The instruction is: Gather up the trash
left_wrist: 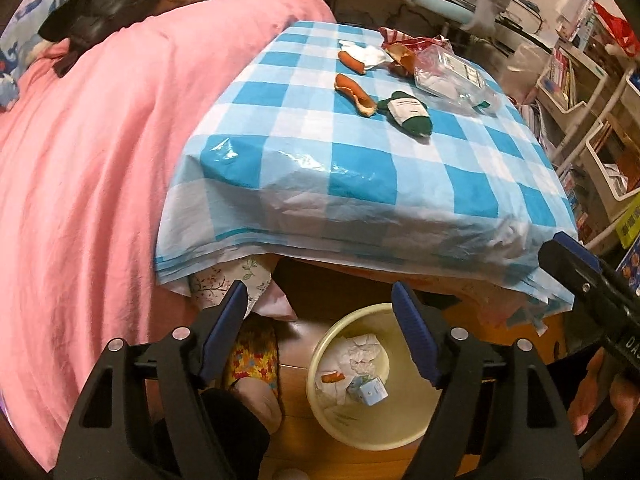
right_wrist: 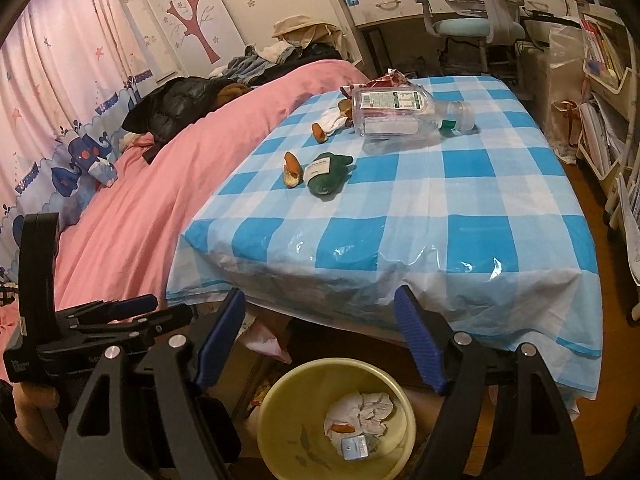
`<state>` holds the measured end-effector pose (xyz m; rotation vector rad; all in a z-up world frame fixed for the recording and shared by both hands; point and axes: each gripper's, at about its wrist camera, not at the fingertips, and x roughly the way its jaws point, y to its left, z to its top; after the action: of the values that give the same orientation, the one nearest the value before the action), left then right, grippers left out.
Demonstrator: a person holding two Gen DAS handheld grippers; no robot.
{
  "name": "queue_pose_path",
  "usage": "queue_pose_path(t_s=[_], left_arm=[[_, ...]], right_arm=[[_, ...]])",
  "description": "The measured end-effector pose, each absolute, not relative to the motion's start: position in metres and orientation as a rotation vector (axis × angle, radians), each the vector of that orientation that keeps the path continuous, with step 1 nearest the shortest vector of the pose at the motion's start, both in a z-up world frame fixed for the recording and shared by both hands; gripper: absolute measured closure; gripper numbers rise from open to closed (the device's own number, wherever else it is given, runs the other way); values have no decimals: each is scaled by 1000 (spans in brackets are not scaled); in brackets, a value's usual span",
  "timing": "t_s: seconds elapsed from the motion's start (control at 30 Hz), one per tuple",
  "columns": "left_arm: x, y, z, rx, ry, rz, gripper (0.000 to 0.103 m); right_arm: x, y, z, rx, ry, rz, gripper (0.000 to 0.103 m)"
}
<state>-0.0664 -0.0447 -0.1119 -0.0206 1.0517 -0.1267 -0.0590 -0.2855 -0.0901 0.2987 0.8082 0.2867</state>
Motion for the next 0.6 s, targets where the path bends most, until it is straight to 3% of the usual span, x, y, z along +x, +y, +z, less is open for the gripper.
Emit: queue_pose_path(t_s=[0.6], left_arm=[[-65, -45, -114, -14, 1052, -111, 30]], right_arm=[[-60, -284, -92, 291, 808, 286, 29]])
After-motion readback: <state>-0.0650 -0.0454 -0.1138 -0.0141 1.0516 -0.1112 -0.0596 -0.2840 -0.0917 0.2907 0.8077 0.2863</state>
